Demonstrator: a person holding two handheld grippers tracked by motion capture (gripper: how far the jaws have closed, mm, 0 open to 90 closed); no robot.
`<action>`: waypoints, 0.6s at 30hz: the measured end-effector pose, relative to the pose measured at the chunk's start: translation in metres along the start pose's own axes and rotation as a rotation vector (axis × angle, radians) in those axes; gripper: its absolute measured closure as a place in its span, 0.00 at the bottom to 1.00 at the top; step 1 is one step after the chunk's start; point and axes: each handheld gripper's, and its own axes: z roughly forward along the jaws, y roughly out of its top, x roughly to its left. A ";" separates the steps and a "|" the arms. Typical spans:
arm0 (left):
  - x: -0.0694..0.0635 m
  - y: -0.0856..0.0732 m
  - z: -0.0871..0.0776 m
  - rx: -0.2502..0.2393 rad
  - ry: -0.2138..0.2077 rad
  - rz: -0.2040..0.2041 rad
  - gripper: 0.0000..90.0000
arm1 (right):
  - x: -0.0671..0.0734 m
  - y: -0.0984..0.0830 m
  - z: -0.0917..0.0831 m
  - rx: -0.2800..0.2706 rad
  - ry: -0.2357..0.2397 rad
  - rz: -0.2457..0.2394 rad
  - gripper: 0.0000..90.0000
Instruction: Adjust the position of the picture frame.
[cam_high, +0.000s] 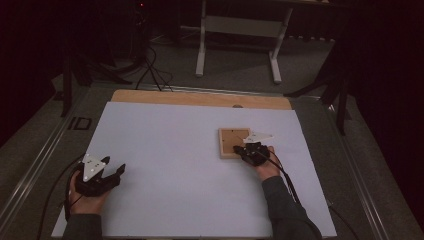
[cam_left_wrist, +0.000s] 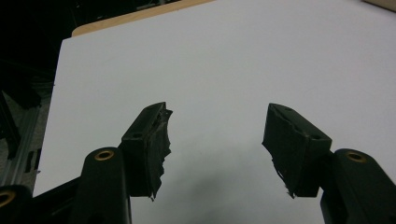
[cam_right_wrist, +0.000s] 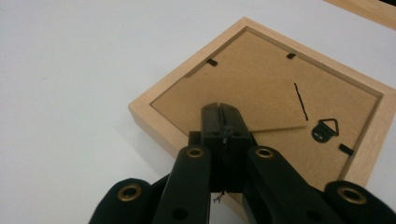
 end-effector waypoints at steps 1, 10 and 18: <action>0.000 0.000 0.000 0.000 0.000 0.000 0.45 | 0.002 0.001 0.001 0.001 0.006 -0.005 1.00; 0.000 0.000 0.000 0.000 -0.001 0.002 0.45 | 0.026 0.010 0.012 -0.001 0.054 -0.055 1.00; -0.001 0.000 0.000 0.001 -0.003 0.004 0.45 | 0.042 0.016 0.018 -0.003 0.081 -0.091 1.00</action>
